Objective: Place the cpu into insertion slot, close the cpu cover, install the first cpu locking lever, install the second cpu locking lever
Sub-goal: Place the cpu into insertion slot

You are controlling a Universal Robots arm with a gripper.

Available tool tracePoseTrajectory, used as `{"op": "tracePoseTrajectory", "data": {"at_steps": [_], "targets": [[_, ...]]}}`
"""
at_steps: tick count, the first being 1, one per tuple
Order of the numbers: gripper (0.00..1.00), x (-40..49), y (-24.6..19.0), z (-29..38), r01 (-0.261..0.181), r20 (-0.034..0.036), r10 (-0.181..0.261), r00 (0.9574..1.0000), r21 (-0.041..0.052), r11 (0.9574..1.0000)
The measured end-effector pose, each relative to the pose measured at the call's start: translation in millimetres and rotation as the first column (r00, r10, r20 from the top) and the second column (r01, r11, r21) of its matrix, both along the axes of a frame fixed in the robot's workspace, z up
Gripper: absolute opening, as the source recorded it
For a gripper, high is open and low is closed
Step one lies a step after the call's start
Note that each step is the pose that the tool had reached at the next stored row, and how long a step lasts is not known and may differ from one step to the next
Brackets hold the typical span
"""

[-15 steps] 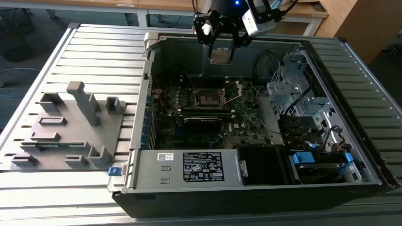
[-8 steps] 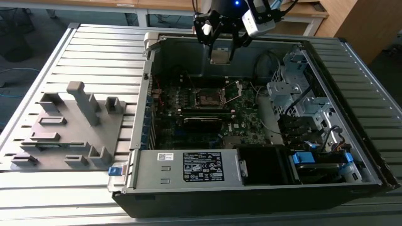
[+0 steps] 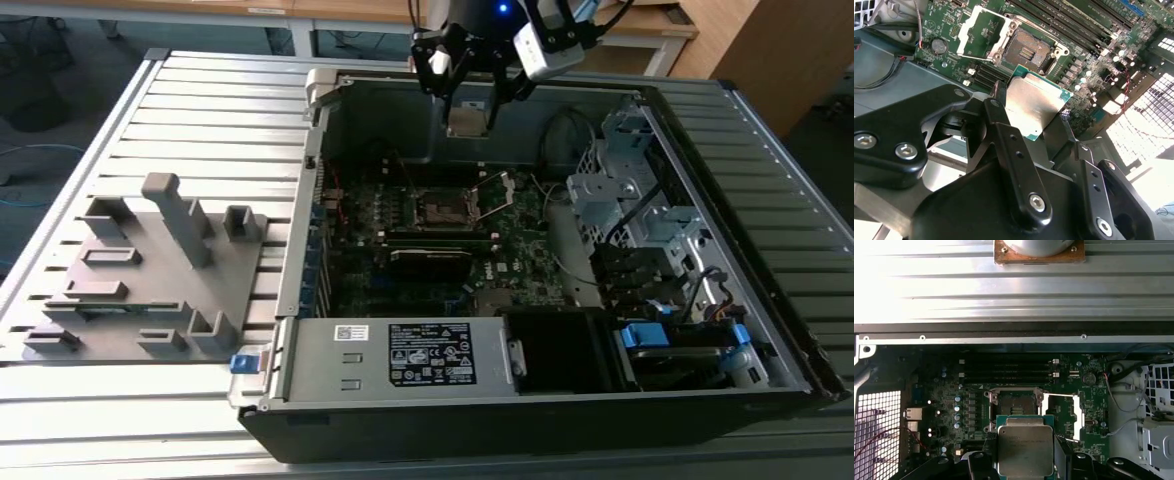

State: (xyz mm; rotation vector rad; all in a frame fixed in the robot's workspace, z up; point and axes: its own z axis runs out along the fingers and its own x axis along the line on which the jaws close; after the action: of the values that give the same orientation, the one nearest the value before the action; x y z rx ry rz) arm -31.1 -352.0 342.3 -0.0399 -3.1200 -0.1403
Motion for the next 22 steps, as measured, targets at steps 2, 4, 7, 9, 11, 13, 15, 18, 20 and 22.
{"op": "tracePoseTrajectory", "data": {"at_steps": [2,4,7,9,11,13,15,18,20,22], "targets": [[0.54,0.0,0.0,0.0,0.0,0.0,0.0,1.0,-0.0001,1.0],[0.54,0.0,0.0,-2.0,0.0,0.0,0.0,1.0,-0.0001,1.0],[0.54,0.0,0.0,-3.3,0.0,0.0,0.0,1.0,0.0,1.0],[0.54,0.0,0.0,-3.8,0.0,0.0001,0.0,1.0,0.0003,1.0],[0.54,0.0,0.0,-4.4,0.0,0.0,0.0,1.0,0.0,1.0],[0.54,0.0,0.0,-4.8,0.0,0.0,0.0,1.0,0.0,1.0],[0.54,0.0,0.0,-5.1,0.0,0.0,0.0,1.0,0.0,1.0],[0.54,0.0,0.0,-5.4,0.0,0.0,0.0,1.0,0.0001,1.0],[0.54,0.0,0.0,-5.9,0.0,0.0001,0.0,1.0,0.0002,1.0],[0.54,0.0,0.0,-6.7,0.0,0.0,0.0,1.0,0.0002,1.0]]}}
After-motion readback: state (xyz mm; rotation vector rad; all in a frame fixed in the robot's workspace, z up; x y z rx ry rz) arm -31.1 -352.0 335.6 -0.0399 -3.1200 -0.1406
